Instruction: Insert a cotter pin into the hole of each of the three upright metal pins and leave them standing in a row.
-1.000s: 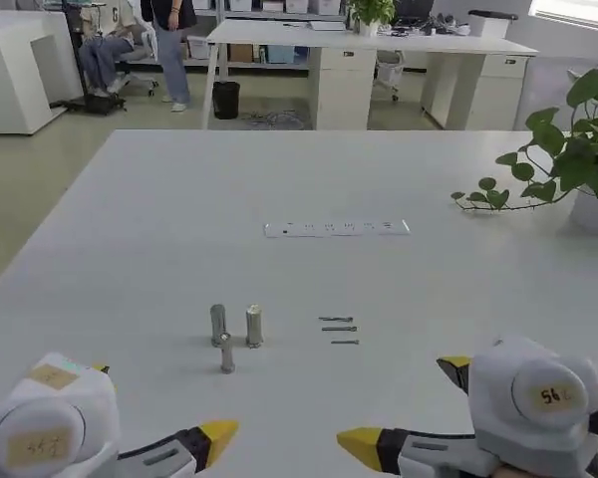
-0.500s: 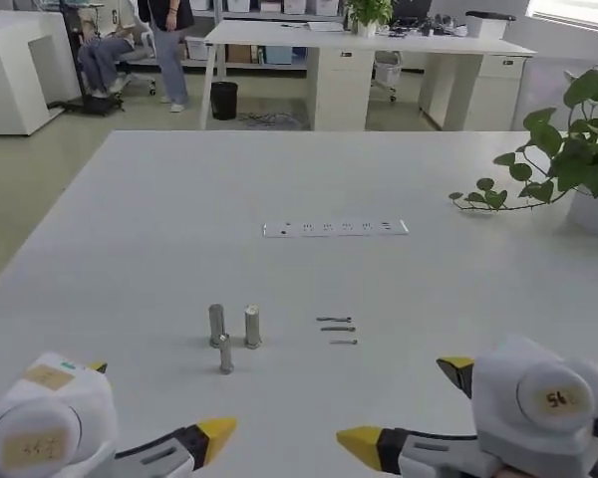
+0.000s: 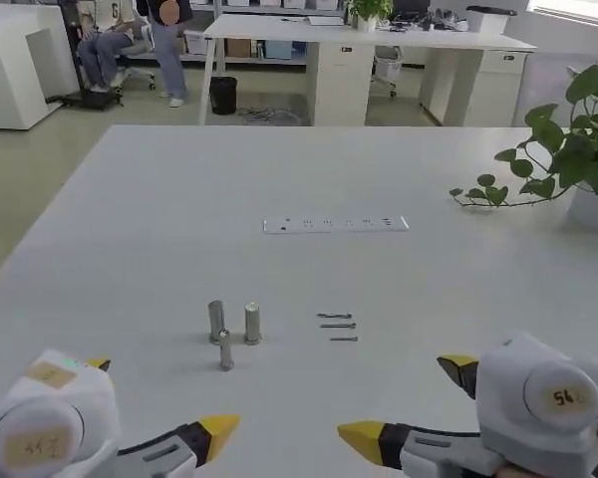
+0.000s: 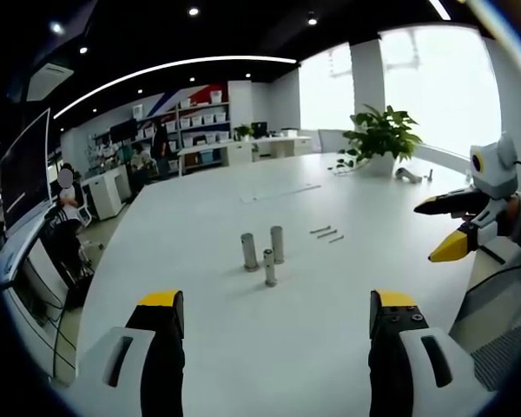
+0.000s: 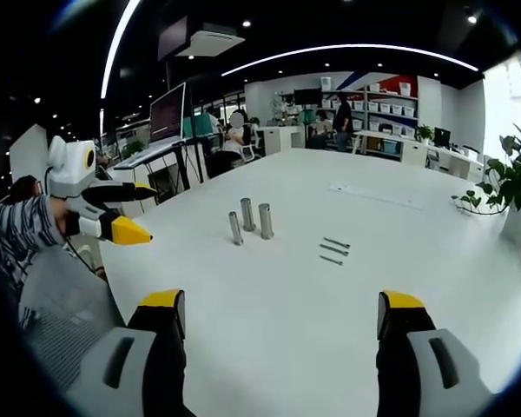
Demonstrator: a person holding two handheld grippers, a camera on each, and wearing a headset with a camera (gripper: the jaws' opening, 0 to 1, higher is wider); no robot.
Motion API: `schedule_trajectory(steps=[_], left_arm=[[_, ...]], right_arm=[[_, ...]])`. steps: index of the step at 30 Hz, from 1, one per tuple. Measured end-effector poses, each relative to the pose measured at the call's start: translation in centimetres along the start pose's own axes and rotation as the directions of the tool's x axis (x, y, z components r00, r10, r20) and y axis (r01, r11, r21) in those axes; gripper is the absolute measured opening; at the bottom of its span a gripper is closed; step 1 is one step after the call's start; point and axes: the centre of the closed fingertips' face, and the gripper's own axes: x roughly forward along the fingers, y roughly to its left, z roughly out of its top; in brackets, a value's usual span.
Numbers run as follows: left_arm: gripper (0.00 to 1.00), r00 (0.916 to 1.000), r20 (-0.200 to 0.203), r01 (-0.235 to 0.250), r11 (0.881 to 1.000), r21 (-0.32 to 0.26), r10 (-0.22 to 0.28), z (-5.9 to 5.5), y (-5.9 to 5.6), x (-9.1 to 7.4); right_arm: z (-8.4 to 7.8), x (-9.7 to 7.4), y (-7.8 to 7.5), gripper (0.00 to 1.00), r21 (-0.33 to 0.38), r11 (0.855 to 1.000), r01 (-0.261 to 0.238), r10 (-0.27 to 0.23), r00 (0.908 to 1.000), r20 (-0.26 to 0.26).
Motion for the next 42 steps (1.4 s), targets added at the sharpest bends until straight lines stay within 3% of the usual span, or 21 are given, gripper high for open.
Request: schedule_trajectory(steps=[29,42], left_arm=[[0.85,1.0,-0.008,0.001,1.0,-0.001,-0.001,-0.32,0.24,0.37],[0.85,1.0,-0.004,-0.004,1.0,-0.007,0.004,-0.39,0.39,0.42]], right_arm=[[0.66,0.25,0.16,0.88,-0.017,1.0,-0.017,0.017,0.9998,0.014],[0.74,0.25,-0.34,0.88,-0.004,1.0,0.008,-0.008,0.9996,0.026]])
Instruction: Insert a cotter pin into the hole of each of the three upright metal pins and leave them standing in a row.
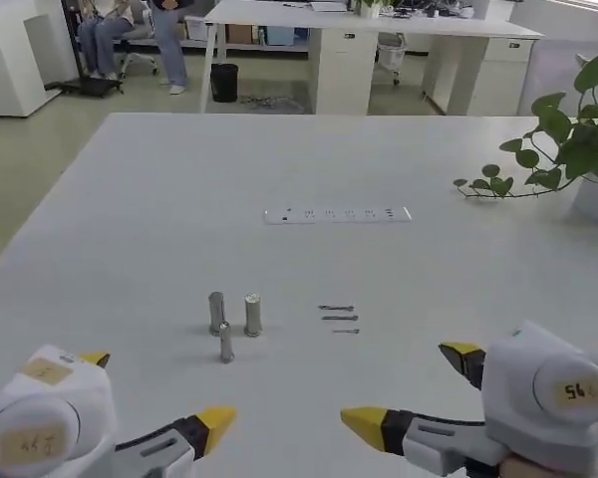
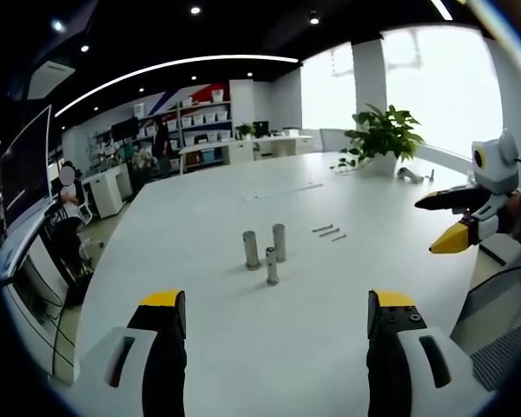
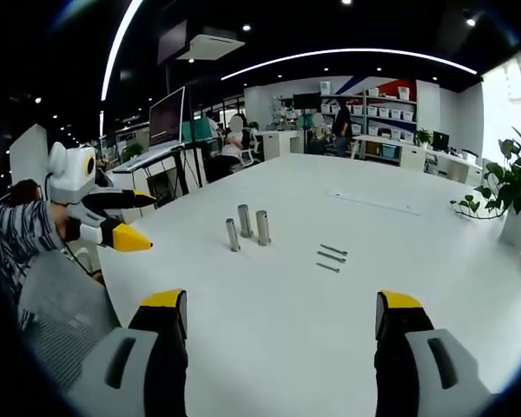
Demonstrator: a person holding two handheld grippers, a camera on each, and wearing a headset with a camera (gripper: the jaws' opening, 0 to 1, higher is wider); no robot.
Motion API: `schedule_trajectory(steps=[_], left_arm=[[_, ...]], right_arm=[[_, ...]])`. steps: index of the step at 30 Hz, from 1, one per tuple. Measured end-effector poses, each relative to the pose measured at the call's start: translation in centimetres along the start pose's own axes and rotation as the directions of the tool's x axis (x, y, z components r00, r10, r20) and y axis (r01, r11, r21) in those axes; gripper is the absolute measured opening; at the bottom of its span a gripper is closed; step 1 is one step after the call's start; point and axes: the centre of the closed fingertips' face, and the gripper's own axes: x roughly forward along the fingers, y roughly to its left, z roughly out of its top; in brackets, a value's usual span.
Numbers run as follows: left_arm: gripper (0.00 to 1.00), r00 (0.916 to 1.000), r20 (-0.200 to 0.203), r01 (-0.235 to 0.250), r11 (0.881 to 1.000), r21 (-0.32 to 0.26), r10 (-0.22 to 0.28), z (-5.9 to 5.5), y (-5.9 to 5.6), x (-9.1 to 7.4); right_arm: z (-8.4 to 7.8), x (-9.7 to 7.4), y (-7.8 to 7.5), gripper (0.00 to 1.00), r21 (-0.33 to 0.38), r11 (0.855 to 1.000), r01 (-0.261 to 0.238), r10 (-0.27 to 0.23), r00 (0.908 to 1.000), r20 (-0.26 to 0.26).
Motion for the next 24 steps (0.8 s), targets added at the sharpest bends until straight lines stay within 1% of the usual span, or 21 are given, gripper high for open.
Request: schedule_trajectory(steps=[4,7,8,10,13,17,20,24], left_arm=[[0.82,1.0,0.005,-0.002,1.0,-0.002,0.002,0.1,0.0,0.1],[0.79,0.9999,0.015,-0.004,1.0,-0.009,0.004,0.3,0.1,0.4],[0.78,0.9996,0.029,-0.004,1.0,-0.015,0.004,0.5,0.3,0.7],[0.75,0.9995,0.032,0.004,0.999,-0.037,-0.002,0.7,0.4,1.5],[0.74,0.9991,0.043,0.006,0.999,-0.041,-0.005,1.1,0.6,2.4],[0.7,0.9989,0.044,0.016,0.999,-0.03,-0.014,1.4,0.6,3.8],[0.66,0.9988,0.046,0.02,1.0,-0.02,-0.019,1.5,0.6,4.4],[0.61,0.9986,0.038,0.037,0.999,0.0,-0.037,1.3,0.6,5.8]], right_arm=[[0.0,0.1,0.1,0.88,0.038,0.999,-0.01,0.01,0.9999,0.007],[0.1,0.2,0.1,0.88,0.047,0.999,-0.013,0.013,0.9998,0.013],[0.1,0.2,0.1,0.88,0.049,0.999,-0.014,0.014,0.9998,0.014],[0.0,0.3,0.2,0.87,0.05,0.999,-0.017,0.016,0.9998,0.014],[0.0,0.4,0.2,0.87,0.06,0.998,-0.023,0.022,0.9997,0.014],[0.1,0.5,-0.1,0.85,0.079,0.997,-0.026,0.024,0.9995,0.023],[0.1,0.6,-0.2,0.84,0.083,0.996,-0.028,0.026,0.9993,0.026],[0.1,0.7,-0.5,0.83,0.082,0.996,-0.026,0.024,0.9994,0.023]])
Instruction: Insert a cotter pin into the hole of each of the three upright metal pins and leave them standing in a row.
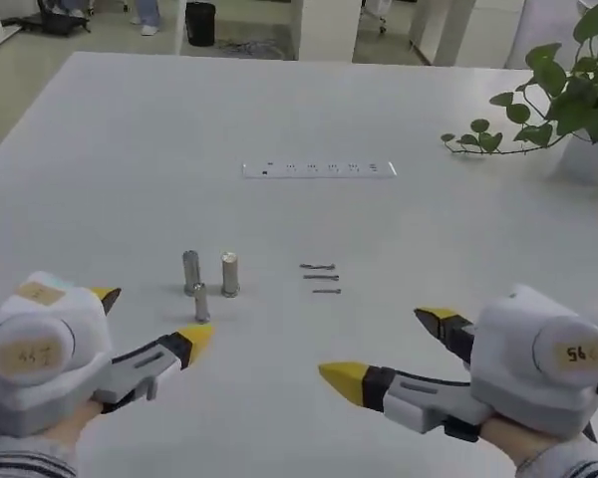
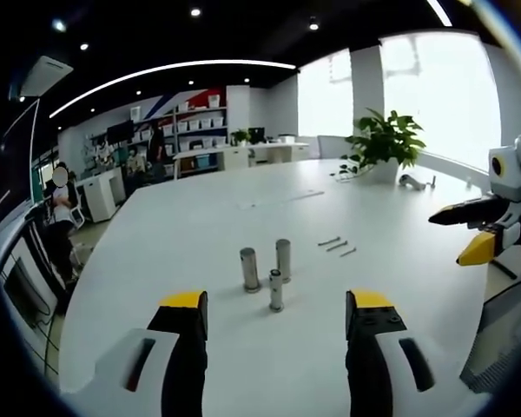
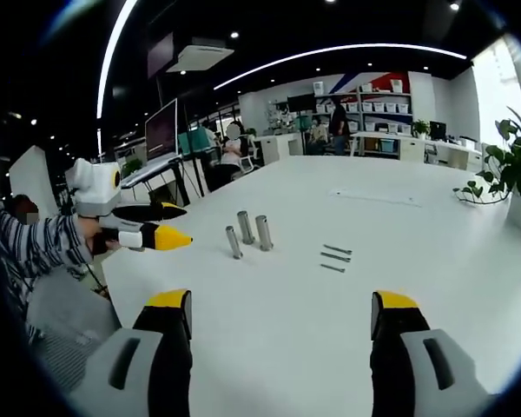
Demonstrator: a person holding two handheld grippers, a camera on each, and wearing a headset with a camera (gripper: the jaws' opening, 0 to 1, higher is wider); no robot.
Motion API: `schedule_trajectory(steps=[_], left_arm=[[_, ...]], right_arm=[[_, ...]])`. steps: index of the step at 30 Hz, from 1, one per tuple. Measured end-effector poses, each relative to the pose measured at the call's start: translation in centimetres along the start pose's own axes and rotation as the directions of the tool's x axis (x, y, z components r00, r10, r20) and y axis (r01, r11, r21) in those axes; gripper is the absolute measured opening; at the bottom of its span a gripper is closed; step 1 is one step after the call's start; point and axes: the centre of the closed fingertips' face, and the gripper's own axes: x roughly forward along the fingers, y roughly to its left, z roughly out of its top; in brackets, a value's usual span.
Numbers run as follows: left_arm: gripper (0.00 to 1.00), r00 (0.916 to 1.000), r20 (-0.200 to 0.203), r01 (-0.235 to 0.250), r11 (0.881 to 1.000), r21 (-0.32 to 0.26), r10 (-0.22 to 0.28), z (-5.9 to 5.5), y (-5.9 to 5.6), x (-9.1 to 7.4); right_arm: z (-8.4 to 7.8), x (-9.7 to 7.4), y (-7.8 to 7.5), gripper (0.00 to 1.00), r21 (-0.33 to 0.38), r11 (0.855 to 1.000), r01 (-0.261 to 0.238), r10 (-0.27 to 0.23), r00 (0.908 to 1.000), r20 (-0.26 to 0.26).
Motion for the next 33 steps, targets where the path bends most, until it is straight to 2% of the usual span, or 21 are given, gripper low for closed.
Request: schedule_trajectory(steps=[8,13,21,24,28,30,33], left_arm=[[0.47,0.9987,-0.029,0.043,0.999,0.02,-0.043,-0.8,0.0,3.0],[0.42,0.9967,-0.033,0.075,0.997,0.033,-0.074,-0.9,-0.4,4.4],[0.31,0.9918,-0.072,0.109,0.993,0.046,-0.106,-2.1,-0.4,6.5],[0.28,0.9907,-0.066,0.122,0.992,0.038,-0.119,-2.2,-0.2,7.1],[0.22,0.9876,-0.078,0.141,0.988,0.063,-0.136,-2.4,-0.3,7.8],[0.2,0.9861,-0.083,0.147,0.988,0.037,-0.144,-2.7,-0.3,8.0],[0.16,0.9851,-0.09,0.151,0.988,0.043,-0.147,-2.9,-0.3,8.1]], right_arm=[[0.0,0.4,-0.3,0.81,0.004,1.0,-0.001,0.001,1.0,-0.008],[0.0,0.7,-0.5,0.8,0.005,1.0,0.0,0.0,1.0,-0.006],[-0.3,1.9,-0.6,0.78,0.014,1.0,-0.005,0.005,0.9998,-0.019],[-0.4,2.3,-0.5,0.78,0.01,1.0,-0.01,0.01,0.9996,-0.026],[-0.7,2.6,-0.5,0.78,0.013,1.0,-0.012,0.012,0.9993,-0.036],[-0.9,2.7,-0.5,0.77,0.007,1.0,-0.009,0.01,0.999,-0.045],[-1.1,2.9,-0.3,0.77,0.006,1.0,-0.015,0.015,0.9985,-0.053]])
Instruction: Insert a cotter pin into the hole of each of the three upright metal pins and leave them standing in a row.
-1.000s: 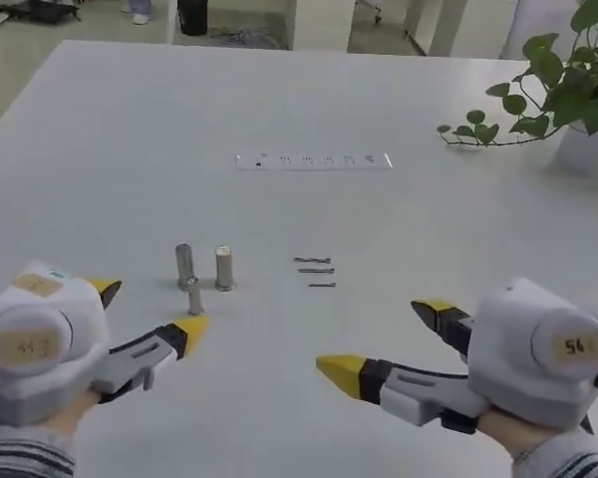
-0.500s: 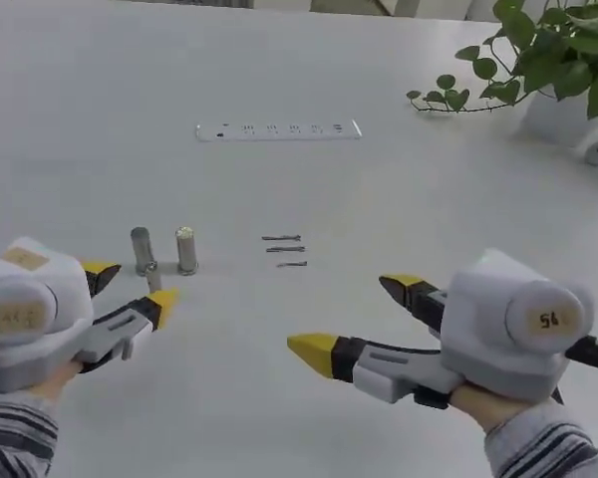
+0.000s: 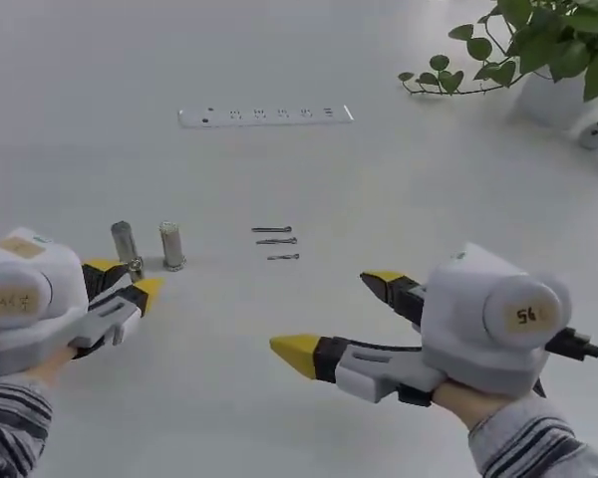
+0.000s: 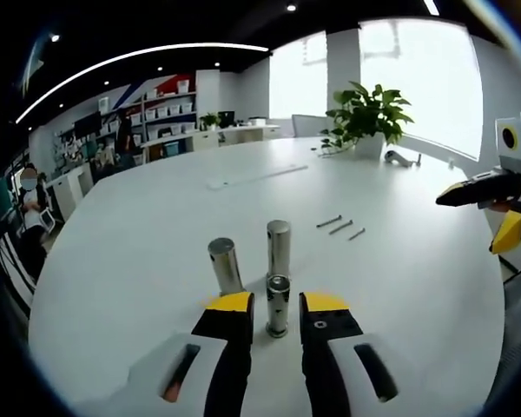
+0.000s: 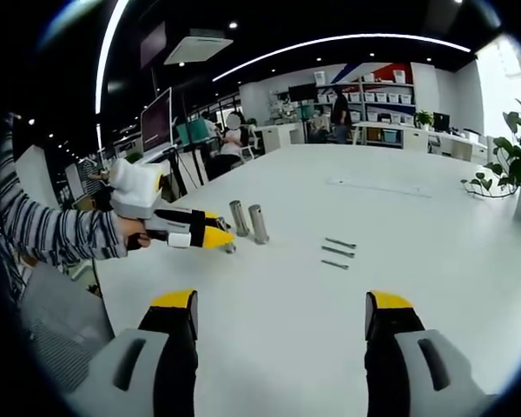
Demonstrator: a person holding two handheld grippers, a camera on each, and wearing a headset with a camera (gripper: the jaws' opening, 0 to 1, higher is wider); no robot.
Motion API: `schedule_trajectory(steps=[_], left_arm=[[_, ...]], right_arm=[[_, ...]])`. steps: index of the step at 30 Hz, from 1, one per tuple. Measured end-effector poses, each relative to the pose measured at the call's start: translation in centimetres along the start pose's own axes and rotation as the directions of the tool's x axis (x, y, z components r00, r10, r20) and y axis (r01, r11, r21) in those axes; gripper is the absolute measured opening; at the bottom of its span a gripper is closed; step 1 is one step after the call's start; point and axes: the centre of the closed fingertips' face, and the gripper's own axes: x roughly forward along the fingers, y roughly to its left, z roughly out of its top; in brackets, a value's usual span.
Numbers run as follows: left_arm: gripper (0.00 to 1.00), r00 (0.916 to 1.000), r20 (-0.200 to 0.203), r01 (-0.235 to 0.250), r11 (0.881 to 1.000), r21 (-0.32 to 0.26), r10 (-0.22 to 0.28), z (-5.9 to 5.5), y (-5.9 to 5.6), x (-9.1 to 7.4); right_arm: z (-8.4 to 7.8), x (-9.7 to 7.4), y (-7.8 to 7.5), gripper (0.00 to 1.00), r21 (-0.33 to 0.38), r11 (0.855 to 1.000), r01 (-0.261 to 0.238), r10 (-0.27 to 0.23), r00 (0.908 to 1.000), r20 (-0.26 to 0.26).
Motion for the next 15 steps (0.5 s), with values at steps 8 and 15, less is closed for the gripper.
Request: schedule_trajectory(steps=[8,15], left_arm=[[0.06,0.9999,-0.007,0.01,1.0,0.029,-0.01,-0.2,0.06,0.2],[0.05,0.9995,-0.002,0.03,0.999,0.04,-0.03,-0.15,-0.15,0.3]], right_arm=[[-0.2,0.3,0.34,0.76,0.005,1.0,0.001,-0.001,1.0,-0.006],[-0.3,0.24,0.29,0.76,-0.014,1.0,0.011,-0.011,0.9999,-0.012]])
